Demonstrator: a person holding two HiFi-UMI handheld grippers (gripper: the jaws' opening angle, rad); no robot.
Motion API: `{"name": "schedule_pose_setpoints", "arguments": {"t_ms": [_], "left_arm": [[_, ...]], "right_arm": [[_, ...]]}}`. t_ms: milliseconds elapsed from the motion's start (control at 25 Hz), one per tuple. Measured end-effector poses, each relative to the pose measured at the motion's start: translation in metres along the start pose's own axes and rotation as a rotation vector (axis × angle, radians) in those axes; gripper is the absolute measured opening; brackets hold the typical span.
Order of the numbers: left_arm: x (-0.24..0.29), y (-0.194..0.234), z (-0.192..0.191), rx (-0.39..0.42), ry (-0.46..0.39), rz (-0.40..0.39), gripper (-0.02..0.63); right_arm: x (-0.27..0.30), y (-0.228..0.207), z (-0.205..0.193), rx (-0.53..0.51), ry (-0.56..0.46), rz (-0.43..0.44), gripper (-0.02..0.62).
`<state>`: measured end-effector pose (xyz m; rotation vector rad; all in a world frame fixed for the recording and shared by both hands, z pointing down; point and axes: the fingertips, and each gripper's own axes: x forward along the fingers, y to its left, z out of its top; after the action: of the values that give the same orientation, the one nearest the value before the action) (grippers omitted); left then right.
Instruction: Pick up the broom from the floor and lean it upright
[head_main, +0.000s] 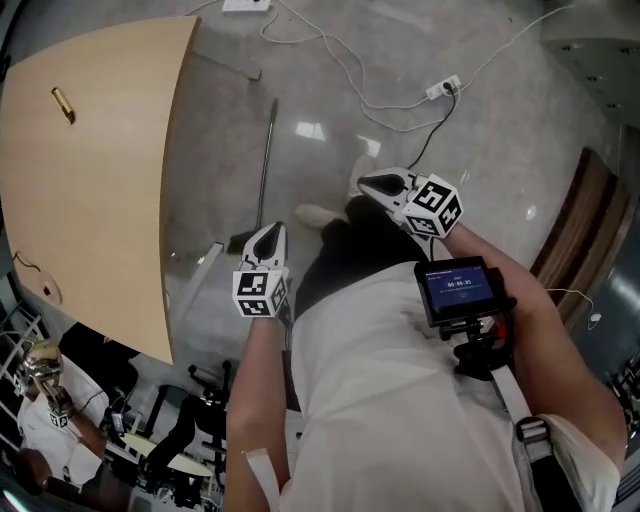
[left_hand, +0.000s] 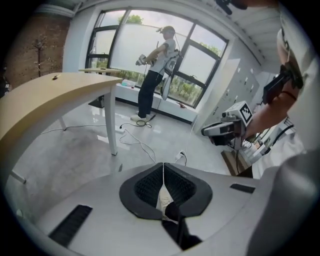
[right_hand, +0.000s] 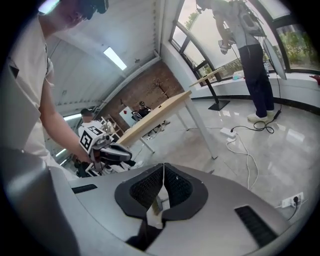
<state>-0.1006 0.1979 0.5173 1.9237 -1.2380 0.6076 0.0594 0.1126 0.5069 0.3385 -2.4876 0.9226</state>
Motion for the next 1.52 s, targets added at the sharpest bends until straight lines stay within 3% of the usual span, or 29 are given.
{"name": "schedule_pose_setpoints", "arguments": {"t_ms": [200,560,920,1200,1520], "left_arm": [[0.011,0.009,-0.021,0.034,0.089,-0.026,0.012],[0.053,0.03,-0.059,0.065,0.216,-0.001,0.012],[0.068,0.072,-0.055,0.127,0.283,-0.018,0.012],[0.06,0.118,-0.044,0.009,0.3,0.049,0.012],[0.115,0.132,-0.013,0.013,0.266,0.003,0.012]], "right_arm": [[0.006,-0.011,-0.005,0.0,0.034,-0.02,0.018],[0.0,-0.04,-0.028,0.033,0.085,-0.057,0.018],[0.022,-0.05,-0.027,-0.012,0.128,-0.036,0.018],[0.038,-0.064,0.013,-0.036,0.081,0.01,0.018],[0.046,-0.075,0.075,-0.196,0.069,0.048,0.017]]}}
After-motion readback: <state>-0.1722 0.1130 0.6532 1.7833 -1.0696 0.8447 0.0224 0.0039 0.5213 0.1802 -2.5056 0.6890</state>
